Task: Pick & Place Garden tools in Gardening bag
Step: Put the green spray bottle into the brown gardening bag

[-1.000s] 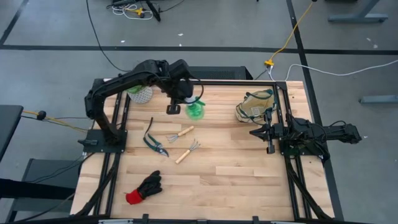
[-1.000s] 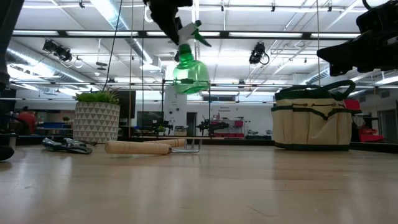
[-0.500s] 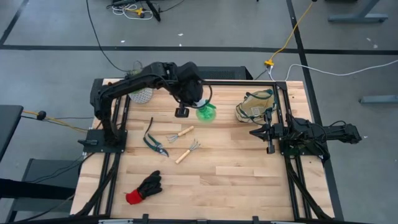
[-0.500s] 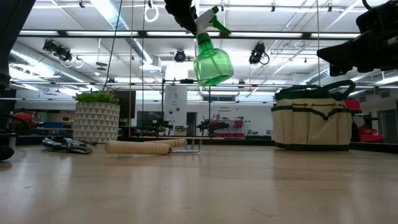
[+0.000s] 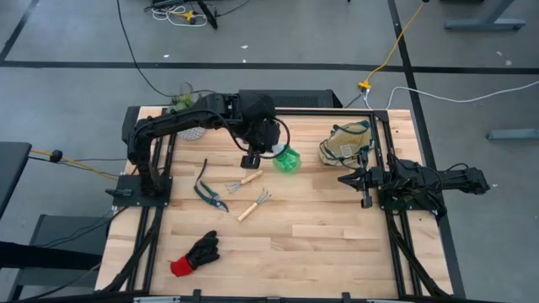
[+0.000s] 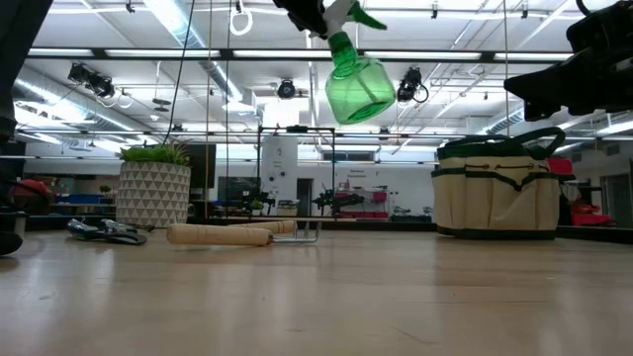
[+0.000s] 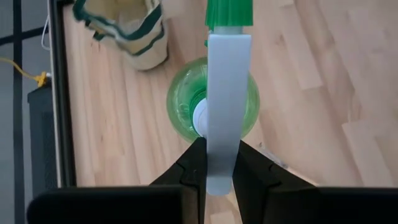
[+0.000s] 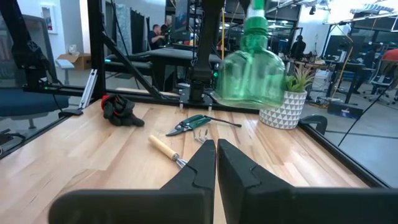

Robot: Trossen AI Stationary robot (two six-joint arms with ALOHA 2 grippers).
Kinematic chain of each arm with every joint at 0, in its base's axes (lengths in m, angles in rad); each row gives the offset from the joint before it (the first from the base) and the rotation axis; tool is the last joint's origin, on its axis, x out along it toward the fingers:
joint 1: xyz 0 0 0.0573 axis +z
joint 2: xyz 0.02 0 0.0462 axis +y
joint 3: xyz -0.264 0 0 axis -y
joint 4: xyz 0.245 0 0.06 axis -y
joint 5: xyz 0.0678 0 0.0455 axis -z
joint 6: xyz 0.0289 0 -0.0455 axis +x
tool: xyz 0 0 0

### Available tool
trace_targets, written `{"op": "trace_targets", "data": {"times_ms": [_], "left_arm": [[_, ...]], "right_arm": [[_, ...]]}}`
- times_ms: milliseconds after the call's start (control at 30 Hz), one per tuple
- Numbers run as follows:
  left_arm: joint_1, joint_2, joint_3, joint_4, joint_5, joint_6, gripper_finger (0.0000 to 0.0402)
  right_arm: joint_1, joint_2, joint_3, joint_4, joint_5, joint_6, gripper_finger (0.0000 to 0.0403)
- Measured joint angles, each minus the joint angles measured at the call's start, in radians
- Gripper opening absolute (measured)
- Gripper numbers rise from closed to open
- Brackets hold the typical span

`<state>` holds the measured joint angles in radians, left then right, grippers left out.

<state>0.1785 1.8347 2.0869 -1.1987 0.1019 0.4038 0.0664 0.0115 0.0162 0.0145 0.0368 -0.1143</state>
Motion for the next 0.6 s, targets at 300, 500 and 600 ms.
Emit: {"op": "trace_targets", "data": {"times_ms": [300,500,600], "left_arm": [[-0.061,0.000,0.000,0.023,0.000,-0.002,0.0058],[-0.083,0.000,0.000,0.024,0.000,-0.002,0.0058],[-0.083,0.000,0.000,0.024,0.000,-0.006,0.0058]], "right_arm": [[0.000,0.000,0.000,0.000,0.000,0.000,0.0020],[0.000,0.000,0.000,0.003,0.019,0.000,0.0020],[0.000,0.000,0.000,0.006,0.027,0.000,0.0020]]}}
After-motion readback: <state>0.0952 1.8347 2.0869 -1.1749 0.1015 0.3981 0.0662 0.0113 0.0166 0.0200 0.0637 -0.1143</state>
